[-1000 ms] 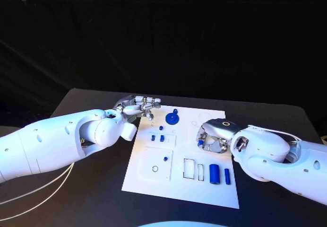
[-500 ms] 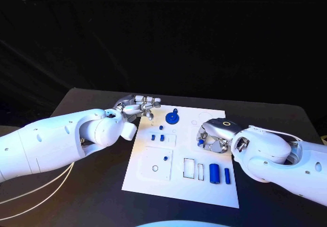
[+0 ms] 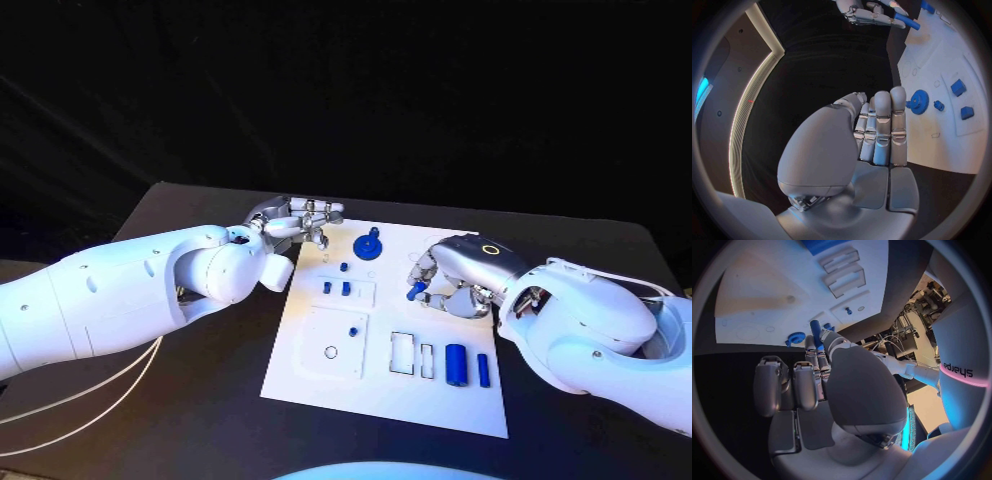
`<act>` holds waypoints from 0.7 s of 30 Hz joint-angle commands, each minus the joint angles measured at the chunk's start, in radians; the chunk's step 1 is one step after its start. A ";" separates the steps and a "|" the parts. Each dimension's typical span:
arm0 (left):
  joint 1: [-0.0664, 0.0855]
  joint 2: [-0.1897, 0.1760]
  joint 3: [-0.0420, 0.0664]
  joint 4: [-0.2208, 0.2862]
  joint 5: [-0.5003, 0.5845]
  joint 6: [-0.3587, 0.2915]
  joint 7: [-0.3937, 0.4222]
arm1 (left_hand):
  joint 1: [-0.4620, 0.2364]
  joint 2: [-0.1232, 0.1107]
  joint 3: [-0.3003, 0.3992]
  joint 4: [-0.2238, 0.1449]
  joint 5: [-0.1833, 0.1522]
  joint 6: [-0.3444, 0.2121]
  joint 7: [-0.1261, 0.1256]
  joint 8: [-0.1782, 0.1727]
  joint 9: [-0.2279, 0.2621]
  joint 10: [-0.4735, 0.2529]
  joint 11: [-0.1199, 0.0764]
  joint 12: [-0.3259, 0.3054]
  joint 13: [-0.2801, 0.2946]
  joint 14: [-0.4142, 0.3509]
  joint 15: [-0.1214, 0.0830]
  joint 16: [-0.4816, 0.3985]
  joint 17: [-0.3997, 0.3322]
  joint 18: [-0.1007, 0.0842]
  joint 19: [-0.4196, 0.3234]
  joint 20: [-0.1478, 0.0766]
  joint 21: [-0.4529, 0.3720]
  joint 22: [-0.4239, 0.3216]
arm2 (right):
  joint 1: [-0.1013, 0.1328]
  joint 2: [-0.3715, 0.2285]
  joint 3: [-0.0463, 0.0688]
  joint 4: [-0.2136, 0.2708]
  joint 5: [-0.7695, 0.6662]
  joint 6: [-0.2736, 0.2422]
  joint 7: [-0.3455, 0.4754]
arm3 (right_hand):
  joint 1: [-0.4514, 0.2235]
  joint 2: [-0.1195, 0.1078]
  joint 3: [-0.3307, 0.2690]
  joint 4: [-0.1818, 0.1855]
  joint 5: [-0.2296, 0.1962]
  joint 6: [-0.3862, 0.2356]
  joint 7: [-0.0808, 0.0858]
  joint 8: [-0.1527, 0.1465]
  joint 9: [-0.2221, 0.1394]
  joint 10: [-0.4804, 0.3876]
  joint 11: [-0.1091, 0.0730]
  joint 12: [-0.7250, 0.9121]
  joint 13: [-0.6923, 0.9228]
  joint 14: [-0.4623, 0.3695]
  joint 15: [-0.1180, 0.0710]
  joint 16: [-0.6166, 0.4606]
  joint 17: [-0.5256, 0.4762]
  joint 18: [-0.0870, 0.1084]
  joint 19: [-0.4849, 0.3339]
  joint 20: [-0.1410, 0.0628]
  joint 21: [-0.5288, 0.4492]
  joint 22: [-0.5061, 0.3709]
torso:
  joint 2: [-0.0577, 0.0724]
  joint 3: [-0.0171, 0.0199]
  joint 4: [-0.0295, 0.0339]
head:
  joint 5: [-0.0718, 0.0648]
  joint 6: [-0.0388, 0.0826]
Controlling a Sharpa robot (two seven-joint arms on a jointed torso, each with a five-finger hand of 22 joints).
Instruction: Assemble the parts on the task board
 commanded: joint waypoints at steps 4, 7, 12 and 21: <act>0.000 0.007 0.001 -0.004 0.004 0.018 0.014 | -0.006 0.009 -0.006 -0.002 -0.002 0.003 0.004 0.005 -0.001 -0.007 0.002 0.004 0.001 -0.007 0.003 0.005 -0.002 0.015 -0.002 0.007 -0.006 -0.001 | -0.005 0.029 0.000 0.042 -0.005 -0.065 0.024 | 0.002 -0.008 0.012 -0.003 0.009 0.010 0.000 0.003 0.000 0.009 0.002 -0.004 -0.001 0.048 -0.008 0.005 0.002 -0.013 0.022 0.001 0.006 0.196 | 0.000 -0.0011 -0.0005 | 0.012 -0.004; 0.000 0.011 0.001 -0.007 0.004 0.020 0.015 | -0.006 0.009 -0.006 -0.002 -0.002 0.003 0.004 0.005 -0.001 -0.007 0.002 0.004 0.001 -0.007 0.003 0.005 -0.002 0.015 -0.002 0.007 -0.006 -0.001 | -0.021 0.065 -0.003 0.044 0.002 -0.069 0.036 | 0.003 -0.009 0.015 -0.004 0.010 0.009 0.000 0.002 0.000 0.009 0.002 -0.006 -0.001 0.047 -0.008 0.005 0.001 -0.013 0.022 0.001 0.006 0.196 | 0.000 -0.0015 0.0000 | 0.016 -0.003; -0.001 0.017 0.001 -0.011 0.004 0.022 0.016 | -0.008 0.009 -0.007 -0.001 -0.002 0.003 0.004 0.005 -0.001 -0.007 0.003 0.005 0.002 -0.007 0.003 0.006 -0.002 0.015 -0.002 0.007 -0.007 -0.002 | -0.062 0.136 -0.006 0.025 0.007 -0.072 0.060 | 0.004 -0.010 0.020 -0.007 0.012 0.008 0.001 0.001 0.000 0.009 0.003 -0.008 -0.002 0.047 -0.007 0.005 0.001 -0.012 0.021 0.001 0.002 0.195 | 0.001 -0.0006 0.0004 | 0.023 -0.003; -0.001 0.028 0.001 -0.013 0.004 0.026 0.015 | -0.008 0.009 -0.007 -0.001 -0.002 0.003 0.004 0.005 -0.001 -0.007 0.003 0.005 0.002 -0.007 0.003 0.006 -0.002 0.015 -0.002 0.007 -0.007 -0.002 | -0.121 0.239 -0.010 -0.040 0.011 -0.070 0.096 | 0.003 -0.011 0.025 -0.009 0.013 0.007 0.003 -0.001 -0.001 0.007 0.004 -0.011 -0.003 0.047 -0.006 0.005 0.001 -0.011 0.019 0.002 -0.003 0.194 | 0.002 -0.0006 0.0004 | 0.035 -0.005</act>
